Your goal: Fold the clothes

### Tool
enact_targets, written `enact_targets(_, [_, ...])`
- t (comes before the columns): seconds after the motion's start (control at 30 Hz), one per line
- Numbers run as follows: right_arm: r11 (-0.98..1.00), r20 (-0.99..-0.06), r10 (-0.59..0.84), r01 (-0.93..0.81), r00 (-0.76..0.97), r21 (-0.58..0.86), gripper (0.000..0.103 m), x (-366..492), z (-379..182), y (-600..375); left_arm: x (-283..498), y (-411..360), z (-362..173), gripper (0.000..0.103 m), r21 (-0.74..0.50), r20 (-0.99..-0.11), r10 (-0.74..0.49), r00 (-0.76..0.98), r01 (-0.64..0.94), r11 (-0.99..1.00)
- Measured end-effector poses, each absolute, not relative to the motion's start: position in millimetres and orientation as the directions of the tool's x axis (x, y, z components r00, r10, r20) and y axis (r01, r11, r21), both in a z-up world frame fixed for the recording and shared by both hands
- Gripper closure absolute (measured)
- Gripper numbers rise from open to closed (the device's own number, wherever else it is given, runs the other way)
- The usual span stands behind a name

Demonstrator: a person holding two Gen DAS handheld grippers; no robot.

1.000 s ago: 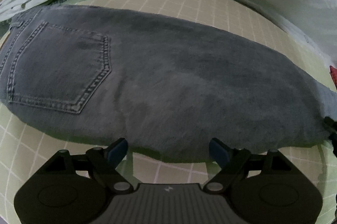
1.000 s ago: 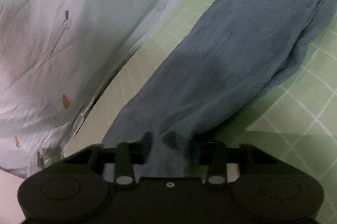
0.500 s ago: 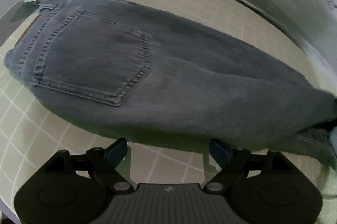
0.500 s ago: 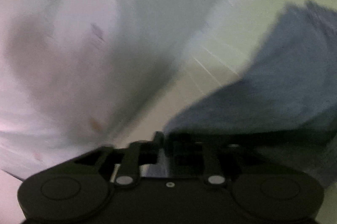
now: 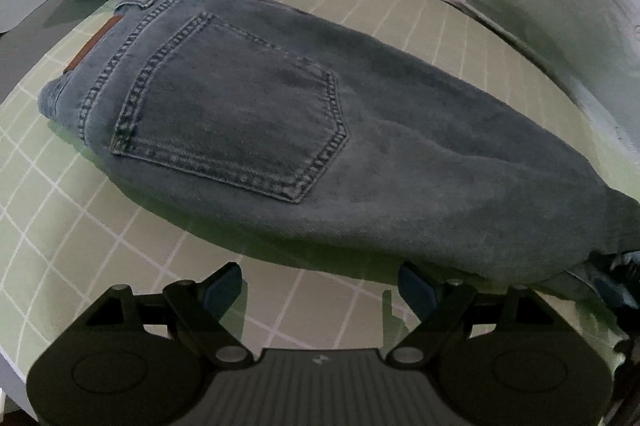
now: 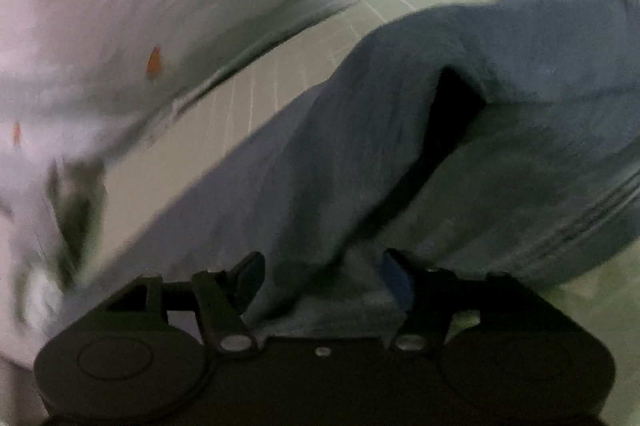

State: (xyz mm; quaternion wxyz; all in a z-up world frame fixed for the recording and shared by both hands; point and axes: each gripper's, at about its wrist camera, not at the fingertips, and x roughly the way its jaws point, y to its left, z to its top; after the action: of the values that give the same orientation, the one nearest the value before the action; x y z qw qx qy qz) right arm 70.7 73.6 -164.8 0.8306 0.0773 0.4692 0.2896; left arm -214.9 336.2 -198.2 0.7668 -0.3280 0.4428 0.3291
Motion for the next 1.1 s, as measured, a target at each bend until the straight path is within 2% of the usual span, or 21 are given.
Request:
enact_targets(0.07, [0.828, -0.756, 0.504, -0.484, 0.418, 0.285, 0.045, 52, -164, 77, -215, 338, -201, 0.017, -0.221, -0.894, 0.203, 0.399, -0.788, 0.574])
enact_targets(0.2, [0.822, -0.789, 0.42, -0.557, 0.448, 0.121, 0.045, 32, -168, 76, -213, 337, -206, 0.017, -0.243, -0.894, 0.17, 0.414, -0.768, 0.593])
enact_targets(0.43, [0.844, -0.843, 0.361, -0.525, 0.399, 0.113, 0.044, 30, -161, 54, -199, 323, -207, 0.017, -0.25, -0.893, 0.137, 0.429, -0.725, 0.642])
enact_targets(0.5, [0.855, -0.824, 0.379, -0.5, 0.421, 0.137, 0.038, 31, -159, 41, -196, 318, -206, 0.017, -0.248, -0.894, 0.131, 0.429, -0.717, 0.652])
enact_targets(0.53, [0.858, -0.815, 0.38, -0.495, 0.437, 0.134, 0.032, 35, -157, 40, -195, 317, -207, 0.017, -0.246, -0.896, 0.128, 0.426, -0.715, 0.654])
enact_targets(0.67, [0.864, -0.804, 0.356, -0.496, 0.477, 0.088, 0.019, 49, -157, 46, -190, 311, -209, 0.017, -0.232, -0.906, 0.115, 0.406, -0.707, 0.668])
enact_targets(1.1, [0.834, -0.834, 0.301, -0.551, 0.463, -0.005, 0.004, 28, -180, 46, -195, 315, -208, 0.017, -0.244, -0.904, 0.099, 0.415, -0.693, 0.679])
